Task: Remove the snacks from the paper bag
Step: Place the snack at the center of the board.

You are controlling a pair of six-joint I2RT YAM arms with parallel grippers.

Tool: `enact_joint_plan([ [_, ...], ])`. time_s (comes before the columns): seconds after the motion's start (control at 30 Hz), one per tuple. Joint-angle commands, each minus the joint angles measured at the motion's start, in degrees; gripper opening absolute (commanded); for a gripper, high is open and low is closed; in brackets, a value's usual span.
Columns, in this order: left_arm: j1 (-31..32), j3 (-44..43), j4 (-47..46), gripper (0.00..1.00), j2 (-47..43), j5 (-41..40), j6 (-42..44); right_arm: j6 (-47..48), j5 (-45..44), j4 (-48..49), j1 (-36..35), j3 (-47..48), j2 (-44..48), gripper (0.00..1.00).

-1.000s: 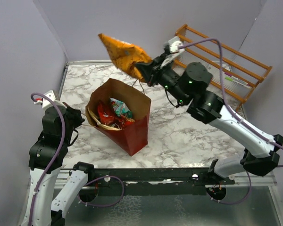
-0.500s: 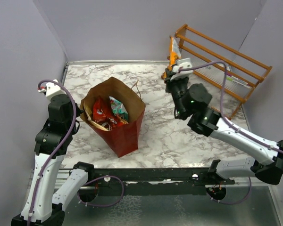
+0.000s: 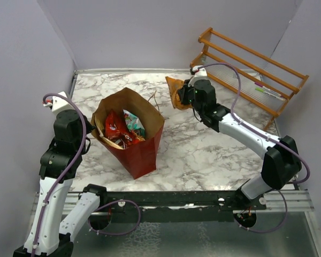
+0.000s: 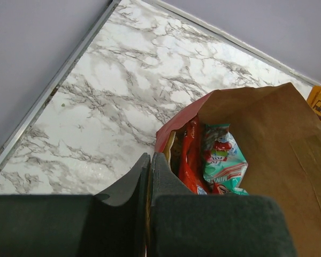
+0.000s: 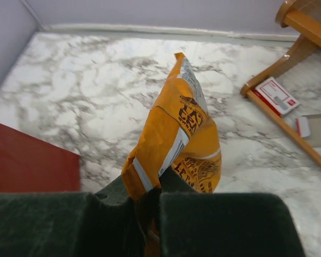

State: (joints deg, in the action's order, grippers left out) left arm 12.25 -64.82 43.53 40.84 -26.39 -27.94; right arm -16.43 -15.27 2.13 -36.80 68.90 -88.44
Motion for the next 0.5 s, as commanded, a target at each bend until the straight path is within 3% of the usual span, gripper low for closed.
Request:
enact_joint_plan([
  [0.0,0.1,-1.5,-2.5,0.00,-1.8,-0.1,-0.4,-18.6,8.1,11.6,4.7,-4.5,2.0,0.01],
  [0.2,0.1,-1.0,-2.8,0.00,-1.8,-0.1,-0.1,-33.9,4.9,13.3,9.8,-23.2,7.1,0.03],
  [0.3,0.1,-0.7,-3.2,0.00,-1.5,-0.1,0.4,-34.9,0.5,10.4,10.5,-29.6,10.2,0.21],
  [0.43,0.1,-0.5,-3.6,0.00,-1.4,-0.5,0.8,-28.2,-3.5,3.0,10.8,-31.1,14.1,0.43],
  [0.47,0.1,-0.2,-3.7,0.00,-1.3,-0.5,0.7,-26.7,-4.4,1.4,10.8,-30.9,15.8,0.52],
])
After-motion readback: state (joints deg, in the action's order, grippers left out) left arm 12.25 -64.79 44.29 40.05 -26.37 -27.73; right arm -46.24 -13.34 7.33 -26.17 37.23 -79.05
